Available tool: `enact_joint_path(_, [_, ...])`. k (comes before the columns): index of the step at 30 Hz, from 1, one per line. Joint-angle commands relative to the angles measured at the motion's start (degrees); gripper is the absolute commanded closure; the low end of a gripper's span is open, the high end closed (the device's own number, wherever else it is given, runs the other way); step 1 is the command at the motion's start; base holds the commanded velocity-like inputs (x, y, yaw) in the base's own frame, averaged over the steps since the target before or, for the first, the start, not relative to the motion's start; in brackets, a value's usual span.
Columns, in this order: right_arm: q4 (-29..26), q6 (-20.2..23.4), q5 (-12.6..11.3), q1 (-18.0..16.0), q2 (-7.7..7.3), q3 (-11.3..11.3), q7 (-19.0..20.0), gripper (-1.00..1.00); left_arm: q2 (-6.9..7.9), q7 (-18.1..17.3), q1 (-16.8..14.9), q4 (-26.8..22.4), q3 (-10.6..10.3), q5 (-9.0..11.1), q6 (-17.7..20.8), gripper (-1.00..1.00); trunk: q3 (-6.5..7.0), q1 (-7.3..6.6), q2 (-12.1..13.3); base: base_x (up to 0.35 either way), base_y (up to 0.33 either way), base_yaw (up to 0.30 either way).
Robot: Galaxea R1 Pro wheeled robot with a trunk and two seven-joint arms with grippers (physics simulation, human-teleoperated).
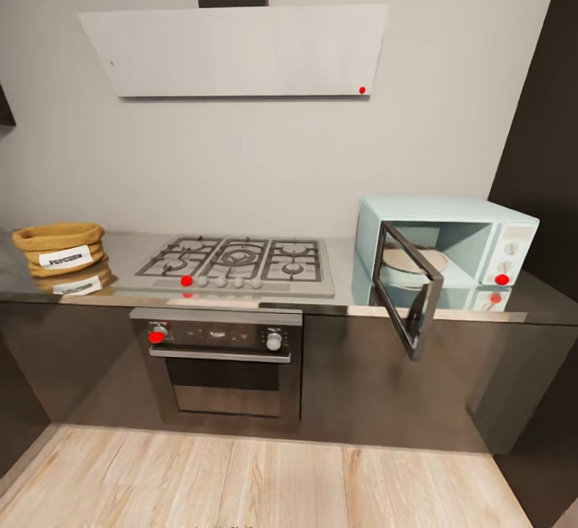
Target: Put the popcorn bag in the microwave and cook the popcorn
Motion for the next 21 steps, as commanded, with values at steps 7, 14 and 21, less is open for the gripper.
enact_joint_path(7, [0.15, -2.09, 14.61, 0.07, 3.81, -0.52, -0.21, -1.0, -0.02, 0.04, 0.0, -0.02, 0.06, 0.15, -0.1, -1.0, -0.05, 0.0, -0.03, 0.0, 0.0, 0.272])
enact_joint_path(14, [0.21, -1.66, 14.5, 0.11, 4.52, -0.65, -0.3, -1.0, 0.14, -0.5, 0.02, 0.0, -0.04, 0.26, 0.27, -1.0, -0.05, 0.0, -0.03, 0.0, 0.0, 0.274])
enact_joint_path(21, [0.21, -1.84, 12.01, 0.12, 4.49, -1.03, -4.32, -1.0, 0.08, -0.55, 0.02, 0.0, -0.19, 0.02, -0.08, -1.0, -0.05, 0.0, -0.03, 0.0, 0.0, 0.274])
